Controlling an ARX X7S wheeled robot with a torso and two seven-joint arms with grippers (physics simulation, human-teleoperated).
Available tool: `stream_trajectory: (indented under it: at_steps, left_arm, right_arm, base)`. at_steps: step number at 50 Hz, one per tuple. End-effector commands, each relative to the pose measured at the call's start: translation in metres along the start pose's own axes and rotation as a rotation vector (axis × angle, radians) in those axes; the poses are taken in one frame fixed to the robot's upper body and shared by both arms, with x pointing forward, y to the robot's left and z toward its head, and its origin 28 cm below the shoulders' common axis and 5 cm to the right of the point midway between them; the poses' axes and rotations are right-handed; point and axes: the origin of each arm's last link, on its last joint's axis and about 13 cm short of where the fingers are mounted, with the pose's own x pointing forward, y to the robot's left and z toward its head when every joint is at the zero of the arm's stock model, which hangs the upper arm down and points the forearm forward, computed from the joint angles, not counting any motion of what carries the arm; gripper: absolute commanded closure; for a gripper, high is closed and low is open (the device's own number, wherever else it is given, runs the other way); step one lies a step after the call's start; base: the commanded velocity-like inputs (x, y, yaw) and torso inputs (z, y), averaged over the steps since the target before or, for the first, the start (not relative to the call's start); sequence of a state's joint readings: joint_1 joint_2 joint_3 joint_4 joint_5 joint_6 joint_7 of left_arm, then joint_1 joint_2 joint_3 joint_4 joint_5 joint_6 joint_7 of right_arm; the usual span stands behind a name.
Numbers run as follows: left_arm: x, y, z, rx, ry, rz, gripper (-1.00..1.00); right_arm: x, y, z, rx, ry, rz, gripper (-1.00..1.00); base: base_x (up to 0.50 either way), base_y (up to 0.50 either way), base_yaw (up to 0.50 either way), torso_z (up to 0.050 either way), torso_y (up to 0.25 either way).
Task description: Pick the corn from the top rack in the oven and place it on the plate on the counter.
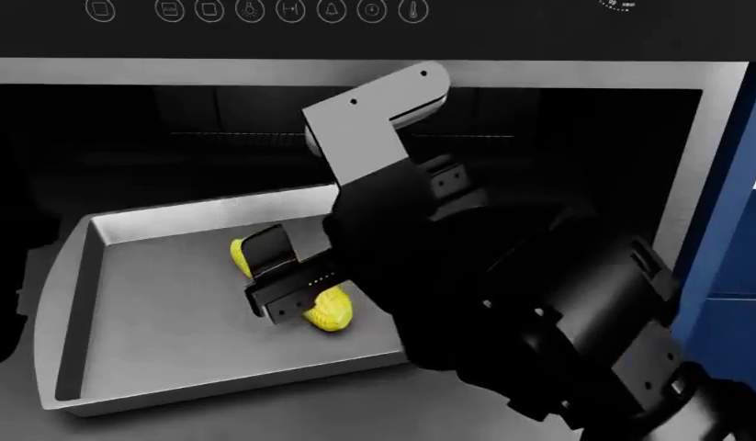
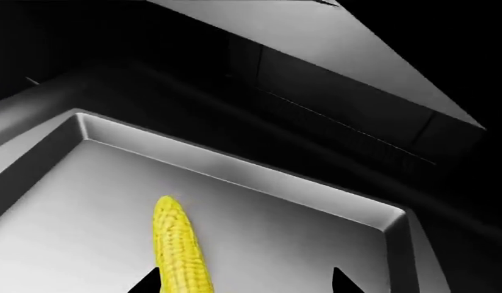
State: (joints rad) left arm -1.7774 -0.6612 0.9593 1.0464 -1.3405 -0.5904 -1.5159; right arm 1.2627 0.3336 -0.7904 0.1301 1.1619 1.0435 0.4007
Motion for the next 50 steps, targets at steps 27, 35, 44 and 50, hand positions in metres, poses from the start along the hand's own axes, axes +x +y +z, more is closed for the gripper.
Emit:
stream_trajectory:
  at_steps: [27, 35, 44, 50]
  left_arm:
    - [-0.005, 0.007, -0.002, -0.007, 0.003, 0.033, -1.00]
    - [-0.006, 0.008, -0.005, -0.001, 0.009, 0.037, -1.00]
    - [-0.007, 0.009, -0.006, -0.002, 0.013, 0.041, -1.00]
    - [-0.007, 0.009, -0.006, 0.003, 0.011, 0.039, -1.00]
  right_arm:
    - [0.025, 0.010, 0.003, -0.138, 0.134, 0.129, -1.00]
    - [0.028, -0.001, 0.016, -0.119, 0.172, 0.148, -1.00]
    - [0.029, -0.016, 0.033, -0.080, 0.165, 0.110, -1.00]
    - [0.033, -0.025, 0.034, -0.048, 0.161, 0.078, -1.00]
  base:
    - [0.00, 0.00, 0.00, 0.000, 0.000]
    - [0.00, 0.00, 0.00, 0.000, 0.000]
    - [0.00, 0.00, 0.00, 0.000, 0.000]
    - [0.00, 0.00, 0.00, 0.000, 0.000]
